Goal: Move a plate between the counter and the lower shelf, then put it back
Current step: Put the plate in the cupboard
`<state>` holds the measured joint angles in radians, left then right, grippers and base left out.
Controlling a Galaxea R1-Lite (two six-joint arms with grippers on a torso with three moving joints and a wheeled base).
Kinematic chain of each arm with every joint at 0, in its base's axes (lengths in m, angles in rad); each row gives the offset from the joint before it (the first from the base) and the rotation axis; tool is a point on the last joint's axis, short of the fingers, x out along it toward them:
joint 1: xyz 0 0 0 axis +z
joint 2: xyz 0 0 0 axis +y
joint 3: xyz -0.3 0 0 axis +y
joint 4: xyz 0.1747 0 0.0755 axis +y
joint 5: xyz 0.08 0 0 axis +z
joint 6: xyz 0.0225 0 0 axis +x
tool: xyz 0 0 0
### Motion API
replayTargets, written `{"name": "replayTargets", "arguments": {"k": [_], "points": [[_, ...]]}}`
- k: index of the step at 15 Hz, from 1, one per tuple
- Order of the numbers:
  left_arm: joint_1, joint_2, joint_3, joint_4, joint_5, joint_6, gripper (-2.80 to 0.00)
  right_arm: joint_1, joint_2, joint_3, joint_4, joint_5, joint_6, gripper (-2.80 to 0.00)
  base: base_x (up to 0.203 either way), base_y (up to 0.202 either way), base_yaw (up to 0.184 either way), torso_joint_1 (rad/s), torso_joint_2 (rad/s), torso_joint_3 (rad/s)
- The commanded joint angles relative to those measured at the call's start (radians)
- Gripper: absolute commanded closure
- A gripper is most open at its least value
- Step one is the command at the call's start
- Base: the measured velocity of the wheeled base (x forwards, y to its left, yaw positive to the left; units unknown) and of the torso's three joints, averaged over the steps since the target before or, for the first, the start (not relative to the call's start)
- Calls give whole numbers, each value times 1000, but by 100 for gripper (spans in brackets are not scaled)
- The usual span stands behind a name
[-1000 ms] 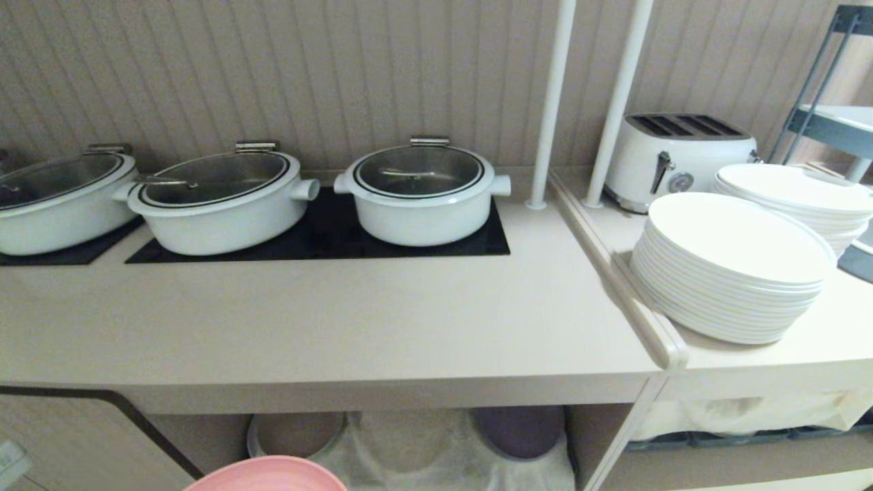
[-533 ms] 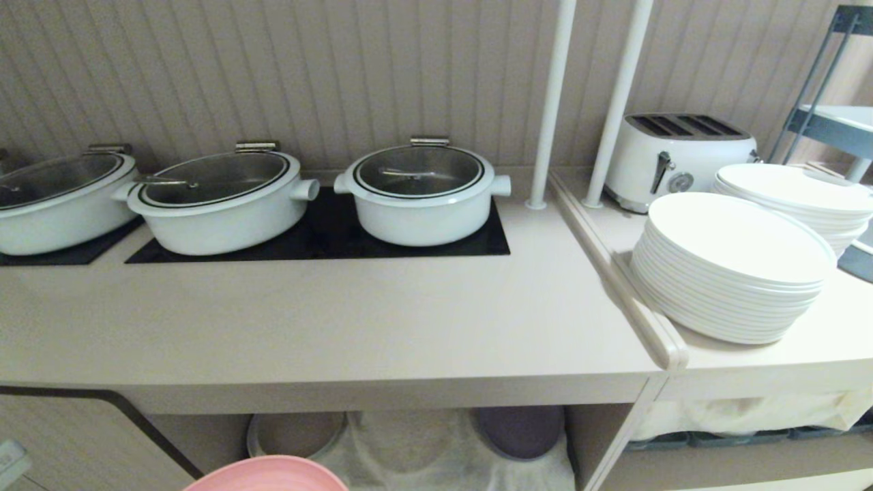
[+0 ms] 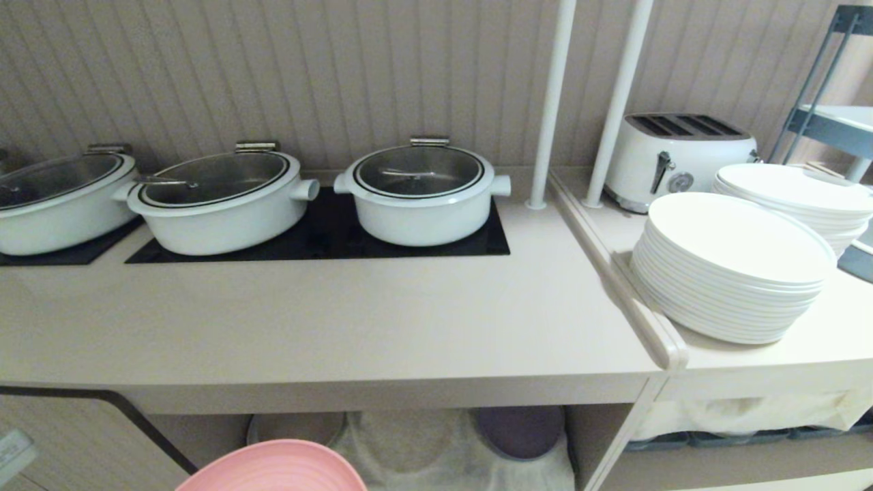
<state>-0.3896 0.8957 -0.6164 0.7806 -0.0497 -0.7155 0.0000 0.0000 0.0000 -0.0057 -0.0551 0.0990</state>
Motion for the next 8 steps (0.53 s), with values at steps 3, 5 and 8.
{"name": "replayTargets", "arguments": {"k": [3, 5, 8], "points": [[1, 3, 33, -14, -2, -5, 0, 0, 0, 0, 0, 0, 1, 0, 0, 0, 0, 0, 0, 0], [1, 2, 45, -18, -4, -7, 0, 0, 0, 0, 0, 0, 1, 0, 0, 0, 0, 0, 0, 0], [1, 3, 46, -20, -5, -7, 0, 0, 0, 0, 0, 0, 1, 0, 0, 0, 0, 0, 0, 0]]}}
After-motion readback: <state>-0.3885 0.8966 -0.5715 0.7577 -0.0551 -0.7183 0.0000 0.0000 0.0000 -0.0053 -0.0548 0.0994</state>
